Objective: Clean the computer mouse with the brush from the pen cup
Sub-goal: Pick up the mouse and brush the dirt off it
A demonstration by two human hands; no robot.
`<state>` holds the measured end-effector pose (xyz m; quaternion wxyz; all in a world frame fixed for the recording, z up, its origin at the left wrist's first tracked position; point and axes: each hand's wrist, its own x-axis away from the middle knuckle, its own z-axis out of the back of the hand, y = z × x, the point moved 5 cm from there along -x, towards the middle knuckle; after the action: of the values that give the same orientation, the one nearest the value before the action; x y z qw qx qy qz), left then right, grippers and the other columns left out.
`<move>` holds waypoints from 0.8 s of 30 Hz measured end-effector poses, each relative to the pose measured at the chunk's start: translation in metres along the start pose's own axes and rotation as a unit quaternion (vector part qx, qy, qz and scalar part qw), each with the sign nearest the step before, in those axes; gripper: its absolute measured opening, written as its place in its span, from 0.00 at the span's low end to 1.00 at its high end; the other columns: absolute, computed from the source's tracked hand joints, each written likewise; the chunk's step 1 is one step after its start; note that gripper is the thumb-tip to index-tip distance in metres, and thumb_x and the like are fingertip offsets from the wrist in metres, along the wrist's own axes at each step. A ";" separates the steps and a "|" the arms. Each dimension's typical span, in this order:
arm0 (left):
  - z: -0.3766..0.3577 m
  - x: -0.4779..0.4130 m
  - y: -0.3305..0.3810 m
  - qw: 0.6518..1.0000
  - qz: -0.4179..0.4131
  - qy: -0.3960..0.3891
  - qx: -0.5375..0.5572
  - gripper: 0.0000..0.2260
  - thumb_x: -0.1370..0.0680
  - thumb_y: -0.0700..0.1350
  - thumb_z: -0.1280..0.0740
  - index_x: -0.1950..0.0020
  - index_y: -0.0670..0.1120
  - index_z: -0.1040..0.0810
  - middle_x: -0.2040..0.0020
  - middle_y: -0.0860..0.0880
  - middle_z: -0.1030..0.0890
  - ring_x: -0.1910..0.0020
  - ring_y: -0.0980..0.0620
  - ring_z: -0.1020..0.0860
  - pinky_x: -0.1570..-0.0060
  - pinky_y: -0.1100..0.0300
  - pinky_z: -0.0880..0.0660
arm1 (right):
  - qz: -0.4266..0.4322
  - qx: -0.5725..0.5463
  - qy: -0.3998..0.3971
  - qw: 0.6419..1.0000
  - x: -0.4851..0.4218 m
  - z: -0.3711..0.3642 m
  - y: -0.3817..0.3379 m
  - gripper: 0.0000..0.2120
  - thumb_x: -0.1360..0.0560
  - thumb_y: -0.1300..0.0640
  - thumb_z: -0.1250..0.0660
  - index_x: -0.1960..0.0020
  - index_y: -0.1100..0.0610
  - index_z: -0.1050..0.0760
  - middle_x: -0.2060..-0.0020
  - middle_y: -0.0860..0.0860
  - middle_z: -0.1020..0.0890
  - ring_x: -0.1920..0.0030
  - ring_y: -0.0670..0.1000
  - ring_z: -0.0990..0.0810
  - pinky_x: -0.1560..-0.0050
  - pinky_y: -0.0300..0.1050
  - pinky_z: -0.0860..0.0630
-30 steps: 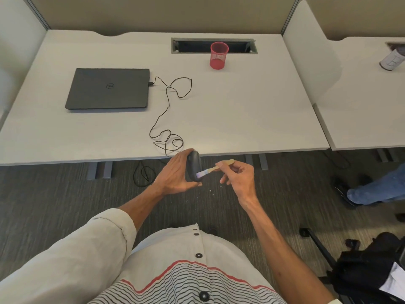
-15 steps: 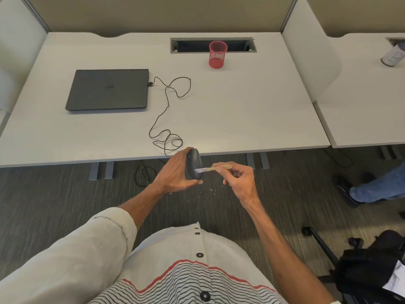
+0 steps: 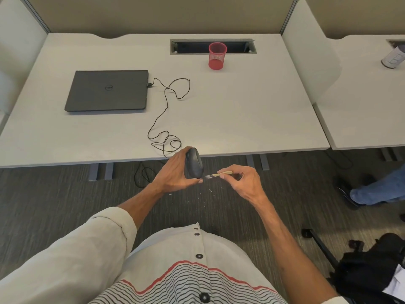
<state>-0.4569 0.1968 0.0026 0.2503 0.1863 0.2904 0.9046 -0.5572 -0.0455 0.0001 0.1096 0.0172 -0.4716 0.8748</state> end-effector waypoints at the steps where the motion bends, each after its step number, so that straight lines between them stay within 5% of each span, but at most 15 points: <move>1: 0.000 0.000 0.000 1.000 0.000 -0.002 -0.001 0.56 0.31 0.68 0.18 0.15 0.47 0.43 0.19 0.47 0.30 0.25 0.47 0.26 0.23 0.48 0.27 | -0.004 -0.004 0.002 1.000 -0.002 0.003 0.000 0.05 0.21 0.50 0.21 0.46 0.43 0.09 0.56 0.38 0.11 0.56 0.46 0.16 0.58 0.47 0.21; 5: 0.000 -0.004 -0.001 1.000 0.006 -0.015 -0.004 0.56 0.30 0.68 0.18 0.14 0.47 0.44 0.18 0.46 0.31 0.24 0.46 0.26 0.20 0.46 0.29 | -0.005 -0.083 0.006 0.997 -0.007 0.006 -0.005 0.04 0.20 0.52 0.21 0.46 0.46 0.08 0.56 0.40 0.10 0.56 0.50 0.16 0.58 0.54 0.19; 10: 0.000 -0.006 0.000 1.000 0.005 -0.019 -0.014 0.56 0.29 0.68 0.19 0.14 0.47 0.45 0.17 0.45 0.32 0.23 0.45 0.26 0.20 0.46 0.29 | 0.014 -0.149 -0.023 0.988 -0.007 -0.005 -0.021 0.05 0.19 0.52 0.22 0.46 0.43 0.09 0.59 0.43 0.10 0.62 0.55 0.20 0.64 0.36 0.23; 14: 0.000 -0.008 0.000 1.000 0.003 -0.019 -0.018 0.55 0.30 0.68 0.19 0.14 0.47 0.44 0.19 0.46 0.31 0.25 0.46 0.25 0.21 0.46 0.29 | -0.002 -0.112 -0.008 0.994 -0.011 -0.006 -0.016 0.04 0.20 0.51 0.21 0.46 0.45 0.09 0.60 0.41 0.11 0.61 0.54 0.19 0.62 0.46 0.23; 20: 0.004 -0.009 0.002 1.000 -0.015 -0.001 -0.024 0.54 0.31 0.65 0.17 0.15 0.47 0.41 0.22 0.47 0.28 0.27 0.48 0.25 0.22 0.49 0.29 | 0.003 -0.009 0.114 0.993 -0.022 0.012 -0.021 0.04 0.20 0.45 0.22 0.49 0.43 0.10 0.62 0.44 0.12 0.61 0.53 0.18 0.61 0.50 0.24; 24: 0.002 -0.008 0.006 0.999 -0.031 -0.001 -0.023 0.52 0.31 0.61 0.16 0.16 0.46 0.39 0.23 0.47 0.27 0.27 0.49 0.25 0.24 0.48 0.28 | 0.076 0.000 0.104 0.992 -0.033 0.005 -0.048 0.08 0.18 0.43 0.25 0.43 0.43 0.11 0.54 0.41 0.11 0.64 0.47 0.21 0.62 0.38 0.26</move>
<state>-0.4519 0.1892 0.0062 0.2824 0.1724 0.2748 0.9028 -0.5156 -0.0298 0.0373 0.0911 -0.1101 -0.4578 0.8775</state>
